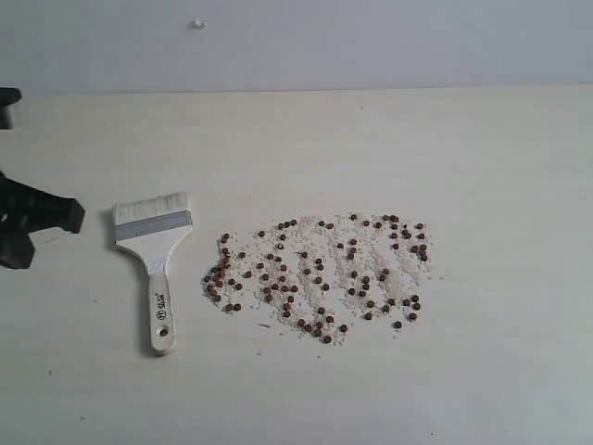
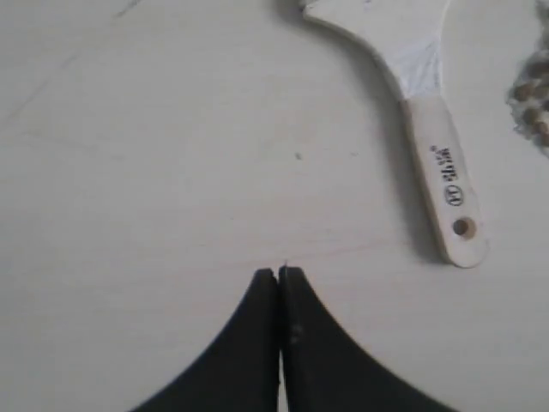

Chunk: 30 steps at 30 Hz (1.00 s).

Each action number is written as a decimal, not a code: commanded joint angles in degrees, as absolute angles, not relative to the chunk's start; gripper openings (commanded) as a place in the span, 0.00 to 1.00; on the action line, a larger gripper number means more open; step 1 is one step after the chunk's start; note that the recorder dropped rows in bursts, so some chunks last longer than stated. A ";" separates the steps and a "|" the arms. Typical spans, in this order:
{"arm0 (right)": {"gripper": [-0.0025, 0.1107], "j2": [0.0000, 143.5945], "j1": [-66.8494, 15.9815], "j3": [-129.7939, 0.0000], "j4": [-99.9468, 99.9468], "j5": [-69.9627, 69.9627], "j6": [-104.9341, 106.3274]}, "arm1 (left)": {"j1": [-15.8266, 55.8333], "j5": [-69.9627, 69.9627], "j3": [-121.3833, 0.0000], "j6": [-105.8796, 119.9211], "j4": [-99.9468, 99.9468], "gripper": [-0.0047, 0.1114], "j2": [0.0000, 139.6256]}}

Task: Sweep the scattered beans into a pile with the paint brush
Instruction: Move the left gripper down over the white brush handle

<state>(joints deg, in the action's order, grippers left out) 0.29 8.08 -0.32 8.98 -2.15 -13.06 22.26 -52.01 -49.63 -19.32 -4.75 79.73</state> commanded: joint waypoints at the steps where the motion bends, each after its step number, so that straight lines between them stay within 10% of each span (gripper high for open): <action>1: 0.02 0.00 7.95 0.00 8.92 -2.72 -12.71 | 27.78 -40.95 -51.32 -20.60 -1.11 0.04 82.24; 20: 0.02 0.00 7.95 0.00 8.92 -2.72 -12.71 | 33.26 -30.83 -51.32 -37.26 -6.63 0.06 94.89; 30: 0.02 0.00 7.95 0.00 8.92 -2.72 -12.71 | 33.26 -31.20 -53.02 -39.08 -4.94 0.44 99.10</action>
<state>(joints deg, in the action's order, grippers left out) 0.29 8.08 -0.32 8.98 -2.15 -13.06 32.96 -30.34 -52.15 -37.92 -5.79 98.63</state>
